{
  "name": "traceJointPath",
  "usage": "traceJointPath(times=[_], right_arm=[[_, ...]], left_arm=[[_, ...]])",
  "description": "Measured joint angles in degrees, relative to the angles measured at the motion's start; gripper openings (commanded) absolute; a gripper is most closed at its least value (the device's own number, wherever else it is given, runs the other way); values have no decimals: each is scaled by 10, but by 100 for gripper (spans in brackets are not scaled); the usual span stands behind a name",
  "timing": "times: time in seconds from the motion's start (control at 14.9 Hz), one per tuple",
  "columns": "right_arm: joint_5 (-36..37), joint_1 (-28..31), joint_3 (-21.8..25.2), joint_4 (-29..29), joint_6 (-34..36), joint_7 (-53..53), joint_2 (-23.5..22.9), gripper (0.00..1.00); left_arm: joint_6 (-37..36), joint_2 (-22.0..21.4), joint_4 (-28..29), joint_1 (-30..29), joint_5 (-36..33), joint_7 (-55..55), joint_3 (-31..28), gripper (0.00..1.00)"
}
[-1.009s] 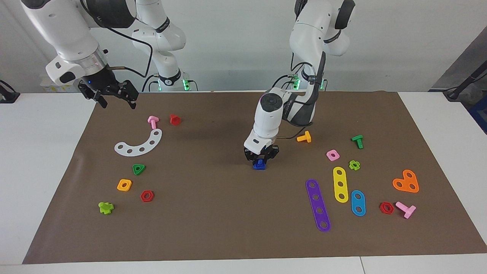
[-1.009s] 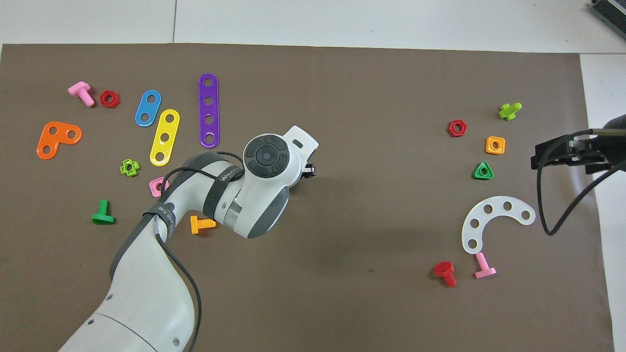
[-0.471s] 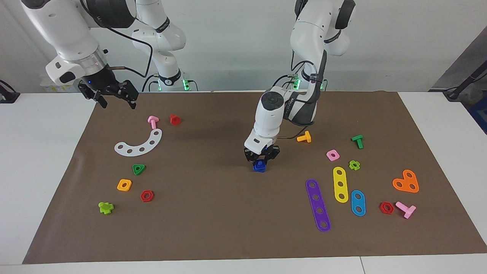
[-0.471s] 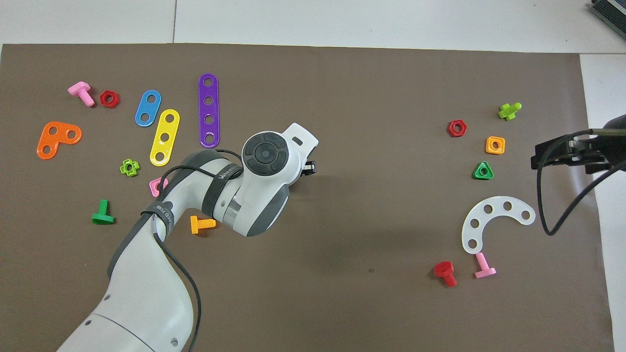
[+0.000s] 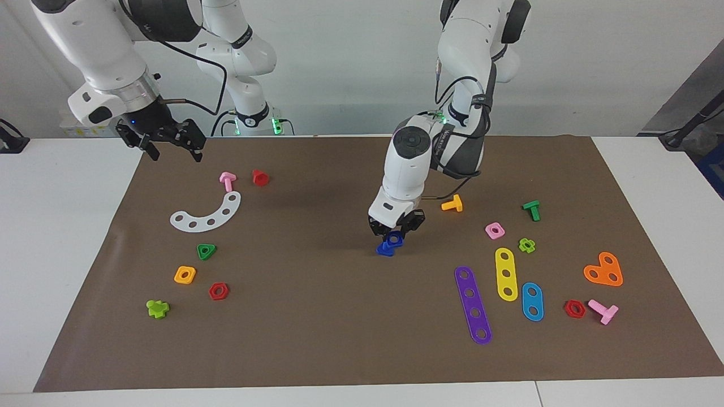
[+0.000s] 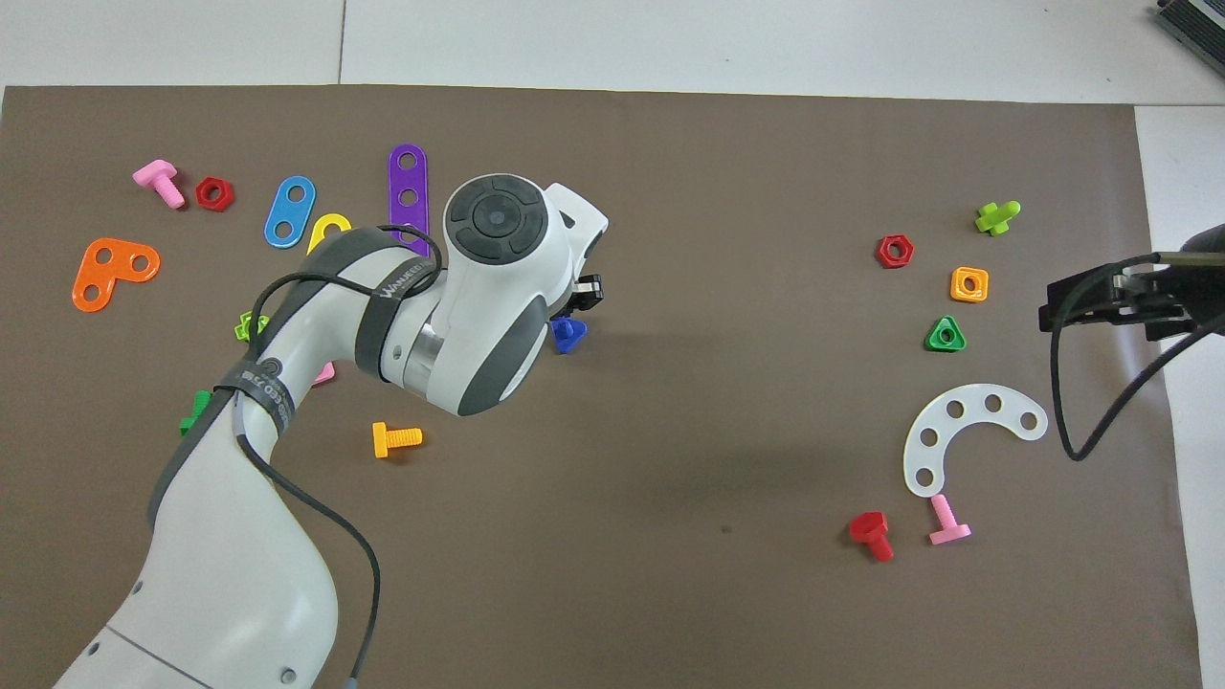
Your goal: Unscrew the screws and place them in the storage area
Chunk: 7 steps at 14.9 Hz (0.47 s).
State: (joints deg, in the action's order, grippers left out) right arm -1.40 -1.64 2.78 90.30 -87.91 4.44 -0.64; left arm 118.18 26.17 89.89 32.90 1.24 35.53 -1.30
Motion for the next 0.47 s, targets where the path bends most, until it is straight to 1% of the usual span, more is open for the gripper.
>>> traceJointPath(times=[0.27, 0.47], right_arm=[[0, 0, 0, 0, 0, 0, 0, 100], [0, 0, 0, 0, 0, 0, 0, 100]], left_arm=[[-9, 0, -1, -68, 5, -111, -2, 37], [-13, -2, 19, -118, 7, -205, -2, 36]])
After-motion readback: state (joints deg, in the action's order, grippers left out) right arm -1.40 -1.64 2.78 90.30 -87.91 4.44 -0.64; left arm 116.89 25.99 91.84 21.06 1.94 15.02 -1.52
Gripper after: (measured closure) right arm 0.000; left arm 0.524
